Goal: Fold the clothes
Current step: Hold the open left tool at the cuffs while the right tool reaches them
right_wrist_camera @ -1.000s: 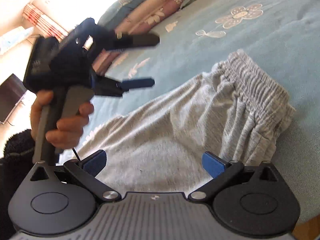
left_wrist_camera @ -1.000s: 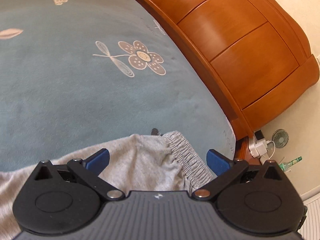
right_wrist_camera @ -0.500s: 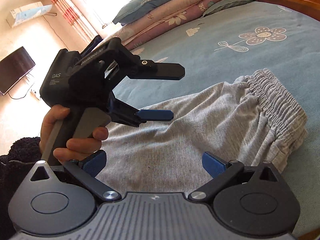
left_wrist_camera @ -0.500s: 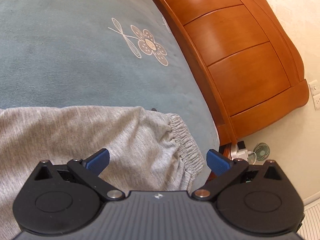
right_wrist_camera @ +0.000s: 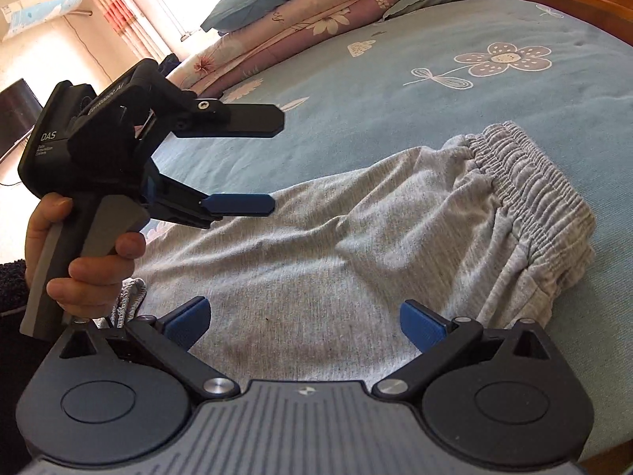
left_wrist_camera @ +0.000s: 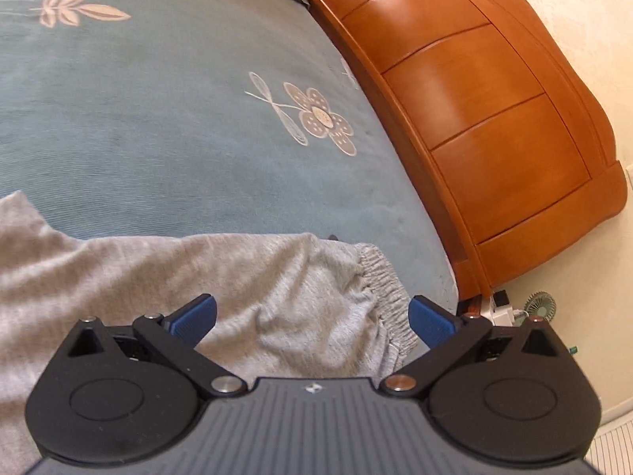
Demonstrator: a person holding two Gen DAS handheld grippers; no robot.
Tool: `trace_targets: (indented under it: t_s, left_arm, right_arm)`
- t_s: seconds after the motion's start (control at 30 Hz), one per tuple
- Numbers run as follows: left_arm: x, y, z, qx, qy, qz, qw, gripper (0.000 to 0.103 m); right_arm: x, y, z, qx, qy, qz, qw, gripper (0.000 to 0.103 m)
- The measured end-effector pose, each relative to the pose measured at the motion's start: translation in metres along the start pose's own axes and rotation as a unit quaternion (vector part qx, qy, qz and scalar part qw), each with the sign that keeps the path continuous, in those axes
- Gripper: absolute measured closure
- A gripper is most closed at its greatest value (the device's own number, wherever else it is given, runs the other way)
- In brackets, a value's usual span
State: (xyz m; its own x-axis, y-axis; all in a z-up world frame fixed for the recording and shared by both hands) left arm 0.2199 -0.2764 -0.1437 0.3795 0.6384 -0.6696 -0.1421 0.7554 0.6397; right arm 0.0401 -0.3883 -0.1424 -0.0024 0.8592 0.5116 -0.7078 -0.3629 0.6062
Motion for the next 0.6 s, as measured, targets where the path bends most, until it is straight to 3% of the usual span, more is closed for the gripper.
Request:
trace_targets:
  t_s: [0.17, 0.27, 0.43, 0.6]
  left_arm:
    - [0.036, -0.006, -0.017, 0.019, 0.036, 0.038, 0.9985, 0.001]
    - [0.031, 0.009, -0.021, 0.008, 0.041, 0.041, 0.9983, 0.001]
    - [0.011, 0.066, -0.036, -0.047, 0.023, 0.041, 0.9978, 0.001]
    - [0.015, 0.108, -0.082, -0.081, 0.026, 0.071, 0.9938, 0.001]
  right_arm:
    - [0.0, -0.002, 0.002, 0.001, -0.002, -0.005, 1.0, 0.0]
    - [-0.001, -0.002, 0.003, -0.001, 0.0, -0.007, 1.0, 0.0]
    - [-0.005, -0.003, 0.008, -0.007, -0.013, -0.008, 1.0, 0.0]
    - [-0.006, -0.005, 0.01, -0.01, -0.017, -0.011, 1.0, 0.0]
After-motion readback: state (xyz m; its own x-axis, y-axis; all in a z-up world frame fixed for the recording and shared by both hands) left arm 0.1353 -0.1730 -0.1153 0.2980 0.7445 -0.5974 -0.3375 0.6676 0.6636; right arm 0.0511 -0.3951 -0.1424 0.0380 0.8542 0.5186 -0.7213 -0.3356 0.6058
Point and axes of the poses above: each gripper's, at about its wrist camera, not at the fingertips, and y roughly against the way its jaws point, x to its left, z to its top, the point moved 7 cm from there along -y, roughly the way its jaws point, and after that the axes turned 4 degrees about z, right-handed, at the moved point
